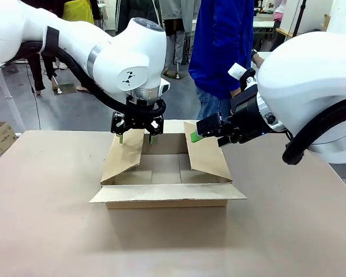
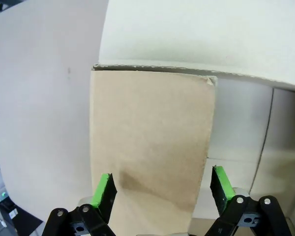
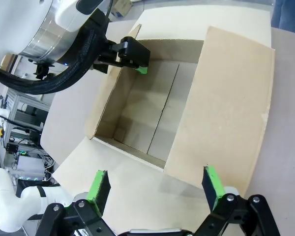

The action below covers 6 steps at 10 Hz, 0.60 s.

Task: Pack the gift set into the box.
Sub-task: Place both hands on the side flaps of the Package Box and spread them outward.

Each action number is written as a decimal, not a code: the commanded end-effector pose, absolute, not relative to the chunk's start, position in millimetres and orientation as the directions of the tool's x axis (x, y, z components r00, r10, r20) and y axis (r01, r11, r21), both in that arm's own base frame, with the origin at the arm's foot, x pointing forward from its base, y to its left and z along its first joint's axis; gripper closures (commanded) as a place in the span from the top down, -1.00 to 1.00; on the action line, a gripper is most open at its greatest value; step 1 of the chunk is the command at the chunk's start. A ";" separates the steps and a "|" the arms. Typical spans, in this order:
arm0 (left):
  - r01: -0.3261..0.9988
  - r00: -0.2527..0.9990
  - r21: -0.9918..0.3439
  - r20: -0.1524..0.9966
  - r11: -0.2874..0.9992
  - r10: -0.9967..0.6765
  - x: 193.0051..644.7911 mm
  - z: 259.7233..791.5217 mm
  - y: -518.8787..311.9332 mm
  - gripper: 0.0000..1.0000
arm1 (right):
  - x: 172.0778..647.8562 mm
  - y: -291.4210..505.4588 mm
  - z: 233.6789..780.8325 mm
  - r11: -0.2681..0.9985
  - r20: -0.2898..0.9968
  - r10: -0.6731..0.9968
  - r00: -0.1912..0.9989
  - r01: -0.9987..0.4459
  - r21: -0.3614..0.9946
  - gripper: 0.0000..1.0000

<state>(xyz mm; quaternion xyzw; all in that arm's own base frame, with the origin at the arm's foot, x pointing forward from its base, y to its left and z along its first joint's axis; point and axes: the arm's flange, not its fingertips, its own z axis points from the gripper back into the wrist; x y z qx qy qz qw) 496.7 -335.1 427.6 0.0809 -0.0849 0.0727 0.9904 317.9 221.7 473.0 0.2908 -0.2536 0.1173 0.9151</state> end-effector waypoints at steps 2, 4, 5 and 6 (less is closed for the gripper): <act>-0.218 0.965 0.259 0.198 0.941 0.170 497.8 439.3 -323.6 1.00 | 319.6 217.4 476.3 0.801 0.533 0.081 0.842 -0.373 0.467 1.00; -0.238 0.960 0.294 0.217 0.926 0.177 495.1 450.0 -308.7 1.00 | 319.6 217.4 476.3 0.801 0.533 0.081 0.842 -0.373 0.467 1.00; -0.251 0.955 0.298 0.232 0.921 0.185 495.7 453.8 -302.6 1.00 | 319.6 217.4 476.3 0.801 0.533 0.081 0.842 -0.373 0.467 1.00; -0.250 0.953 0.268 0.238 0.930 0.187 495.8 460.2 -295.9 1.00 | 319.6 217.4 476.3 0.801 0.533 0.081 0.842 -0.373 0.467 1.00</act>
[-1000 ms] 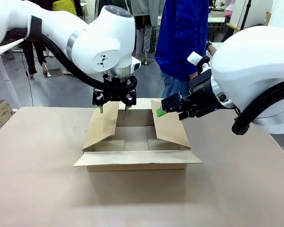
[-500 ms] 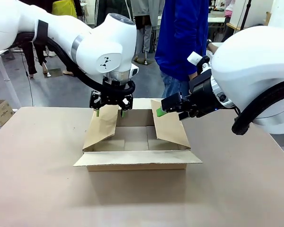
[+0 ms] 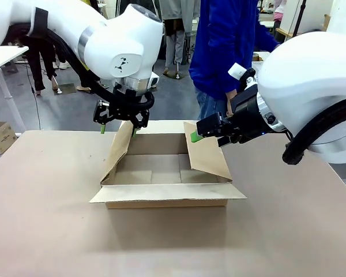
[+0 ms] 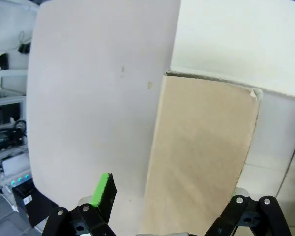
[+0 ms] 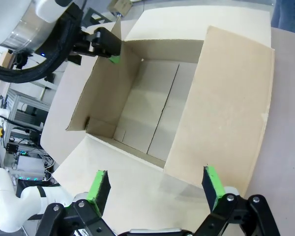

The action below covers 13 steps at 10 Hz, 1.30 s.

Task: Pack the gift set into the box.
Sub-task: Place both hands on the side flaps of the Package Box and spread them outward.

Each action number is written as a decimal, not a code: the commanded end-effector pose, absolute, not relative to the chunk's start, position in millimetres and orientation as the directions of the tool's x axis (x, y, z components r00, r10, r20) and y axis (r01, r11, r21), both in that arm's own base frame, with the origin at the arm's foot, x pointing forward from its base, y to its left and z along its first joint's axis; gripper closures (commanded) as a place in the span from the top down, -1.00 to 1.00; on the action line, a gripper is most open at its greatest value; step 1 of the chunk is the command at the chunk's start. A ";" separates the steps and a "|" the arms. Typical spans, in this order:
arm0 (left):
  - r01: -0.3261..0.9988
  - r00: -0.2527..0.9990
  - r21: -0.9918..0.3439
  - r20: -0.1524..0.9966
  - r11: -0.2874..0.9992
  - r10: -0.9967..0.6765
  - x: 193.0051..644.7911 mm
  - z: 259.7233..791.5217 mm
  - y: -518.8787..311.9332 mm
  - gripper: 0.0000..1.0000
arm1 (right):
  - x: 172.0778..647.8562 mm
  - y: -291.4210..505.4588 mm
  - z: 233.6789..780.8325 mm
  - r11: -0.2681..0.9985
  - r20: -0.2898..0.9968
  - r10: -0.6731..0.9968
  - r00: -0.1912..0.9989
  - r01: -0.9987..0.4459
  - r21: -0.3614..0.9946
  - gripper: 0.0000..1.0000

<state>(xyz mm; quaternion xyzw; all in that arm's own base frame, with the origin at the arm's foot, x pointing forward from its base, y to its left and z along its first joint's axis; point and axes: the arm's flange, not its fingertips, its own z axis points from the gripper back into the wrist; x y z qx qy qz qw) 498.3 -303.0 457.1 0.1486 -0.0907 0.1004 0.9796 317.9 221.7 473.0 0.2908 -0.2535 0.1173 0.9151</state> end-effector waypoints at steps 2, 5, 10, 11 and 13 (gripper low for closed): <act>-0.276 0.949 0.219 0.216 0.936 0.229 506.0 466.7 -276.6 1.00 | 319.6 217.4 476.3 0.801 0.533 0.081 0.842 -0.373 0.467 1.00; -0.298 0.948 0.140 0.161 0.944 0.276 512.8 471.0 -230.9 1.00 | 319.6 217.4 476.3 0.801 0.533 0.081 0.842 -0.373 0.467 1.00; -0.351 0.933 -0.099 0.053 0.931 0.357 508.2 477.8 -145.4 1.00 | 319.6 217.4 476.3 0.801 0.533 0.081 0.842 -0.373 0.467 1.00; -0.358 0.931 -0.146 0.022 0.922 0.365 507.6 471.1 -129.6 1.00 | 319.6 217.4 476.3 0.801 0.533 0.081 0.842 -0.373 0.467 1.00; -0.342 0.939 -0.214 -0.037 0.915 0.342 507.5 459.4 -101.7 1.00 | 319.6 217.4 476.3 0.801 0.533 0.081 0.842 -0.373 0.467 1.00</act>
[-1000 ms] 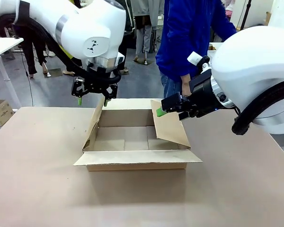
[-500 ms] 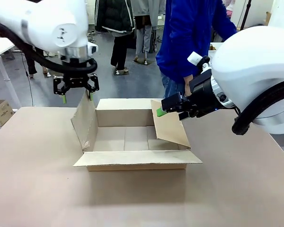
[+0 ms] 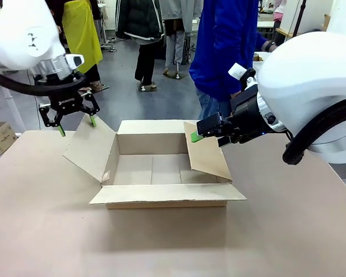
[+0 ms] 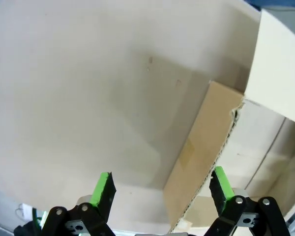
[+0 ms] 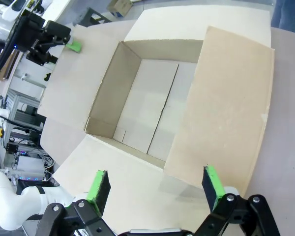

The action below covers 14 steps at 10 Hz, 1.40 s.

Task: Pack the gift set into the box.
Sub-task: Place both hands on the side flaps of the Package Box and spread them outward.

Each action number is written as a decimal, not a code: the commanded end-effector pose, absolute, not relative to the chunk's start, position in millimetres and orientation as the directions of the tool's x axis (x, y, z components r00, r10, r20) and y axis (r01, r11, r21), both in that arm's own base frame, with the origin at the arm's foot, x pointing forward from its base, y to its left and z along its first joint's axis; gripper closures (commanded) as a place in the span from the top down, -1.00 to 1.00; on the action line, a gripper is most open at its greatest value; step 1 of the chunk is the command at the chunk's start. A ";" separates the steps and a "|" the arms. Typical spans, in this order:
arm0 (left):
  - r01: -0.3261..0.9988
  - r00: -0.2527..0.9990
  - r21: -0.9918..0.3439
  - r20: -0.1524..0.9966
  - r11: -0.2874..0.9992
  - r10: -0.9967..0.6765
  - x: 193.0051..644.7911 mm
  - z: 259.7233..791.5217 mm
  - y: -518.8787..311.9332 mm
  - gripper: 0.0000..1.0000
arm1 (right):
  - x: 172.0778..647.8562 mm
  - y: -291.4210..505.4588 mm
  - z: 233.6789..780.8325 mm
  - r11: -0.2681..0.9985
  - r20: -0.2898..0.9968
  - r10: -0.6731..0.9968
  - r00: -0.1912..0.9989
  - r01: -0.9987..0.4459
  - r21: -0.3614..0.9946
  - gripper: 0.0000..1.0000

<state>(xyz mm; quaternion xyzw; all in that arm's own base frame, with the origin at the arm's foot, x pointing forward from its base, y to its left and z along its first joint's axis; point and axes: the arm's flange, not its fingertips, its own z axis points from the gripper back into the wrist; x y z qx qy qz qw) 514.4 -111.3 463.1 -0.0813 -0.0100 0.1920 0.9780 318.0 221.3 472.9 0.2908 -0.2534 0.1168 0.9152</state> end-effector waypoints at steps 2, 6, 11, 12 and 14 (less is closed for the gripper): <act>-0.258 0.965 -0.306 -0.134 0.916 0.227 503.2 443.6 -69.9 1.00 | 319.6 217.4 476.3 0.801 0.533 0.081 0.842 -0.373 0.467 1.00; -0.195 0.967 -0.380 -0.231 0.904 0.111 472.4 426.0 -17.0 1.00 | 319.6 217.4 476.3 0.801 0.533 0.081 0.842 -0.373 0.467 1.00; -0.210 0.972 -0.370 -0.176 0.905 0.153 494.7 427.9 -33.5 1.00 | 319.6 217.4 476.3 0.801 0.533 0.081 0.842 -0.373 0.467 1.00; -0.210 0.972 -0.370 -0.176 0.905 0.153 494.7 427.9 -33.5 1.00 | 319.6 217.4 476.3 0.801 0.533 0.081 0.842 -0.373 0.467 1.00; -0.210 0.972 -0.370 -0.176 0.905 0.153 494.7 427.9 -33.5 1.00 | 319.6 217.4 476.3 0.801 0.533 0.081 0.842 -0.373 0.467 1.00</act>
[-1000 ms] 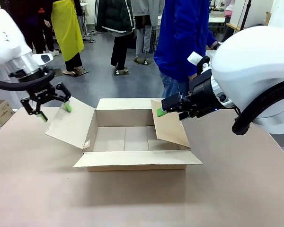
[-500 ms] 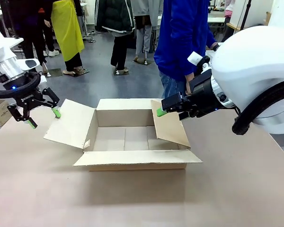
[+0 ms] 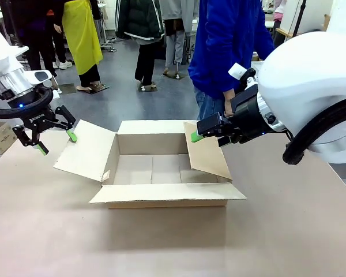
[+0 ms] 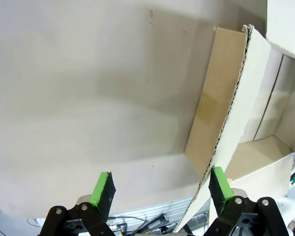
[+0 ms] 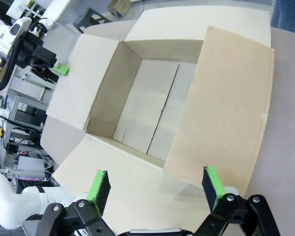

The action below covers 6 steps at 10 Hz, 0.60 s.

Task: Pack the gift set into the box.
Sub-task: Place both hands on the side flaps of the Package Box and spread them outward.

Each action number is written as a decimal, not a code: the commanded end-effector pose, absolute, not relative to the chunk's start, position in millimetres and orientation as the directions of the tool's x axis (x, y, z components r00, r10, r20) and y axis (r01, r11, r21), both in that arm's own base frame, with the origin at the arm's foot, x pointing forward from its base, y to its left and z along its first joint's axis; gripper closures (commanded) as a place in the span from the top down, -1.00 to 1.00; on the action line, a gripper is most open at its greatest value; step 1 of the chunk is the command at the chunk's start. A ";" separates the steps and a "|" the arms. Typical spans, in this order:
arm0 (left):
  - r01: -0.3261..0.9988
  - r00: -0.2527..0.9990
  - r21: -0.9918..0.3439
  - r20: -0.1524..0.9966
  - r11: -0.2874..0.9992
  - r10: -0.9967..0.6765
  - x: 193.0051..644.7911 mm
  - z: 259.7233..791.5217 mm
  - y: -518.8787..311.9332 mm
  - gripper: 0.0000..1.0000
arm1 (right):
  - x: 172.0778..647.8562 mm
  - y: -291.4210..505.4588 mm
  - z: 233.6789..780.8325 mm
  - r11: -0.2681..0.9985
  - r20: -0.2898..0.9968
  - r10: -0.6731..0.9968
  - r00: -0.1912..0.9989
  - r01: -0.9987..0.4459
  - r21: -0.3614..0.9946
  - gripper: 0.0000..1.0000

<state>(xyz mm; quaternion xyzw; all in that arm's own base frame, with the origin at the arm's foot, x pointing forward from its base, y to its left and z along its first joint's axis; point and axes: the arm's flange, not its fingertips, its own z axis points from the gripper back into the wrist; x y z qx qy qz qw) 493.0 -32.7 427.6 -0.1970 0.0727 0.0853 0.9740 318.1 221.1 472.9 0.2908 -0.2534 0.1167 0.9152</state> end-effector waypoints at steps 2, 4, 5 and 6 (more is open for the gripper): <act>-0.210 0.972 -0.370 -0.176 0.905 0.153 494.7 427.9 -33.5 1.00 | 319.6 217.4 476.3 0.801 0.533 0.081 0.842 -0.373 0.467 1.00; -0.210 0.972 -0.370 -0.176 0.905 0.153 494.7 427.9 -33.5 1.00 | 319.6 217.4 476.3 0.801 0.533 0.081 0.842 -0.373 0.467 1.00; -0.210 0.972 -0.370 -0.176 0.905 0.153 494.7 427.9 -33.5 1.00 | 318.1 221.1 472.9 0.804 0.532 0.066 0.844 -0.361 0.473 1.00; -0.210 0.972 -0.370 -0.176 0.905 0.153 494.7 427.9 -33.5 1.00 | 325.8 252.9 484.1 0.907 0.561 0.151 0.814 -0.340 0.250 1.00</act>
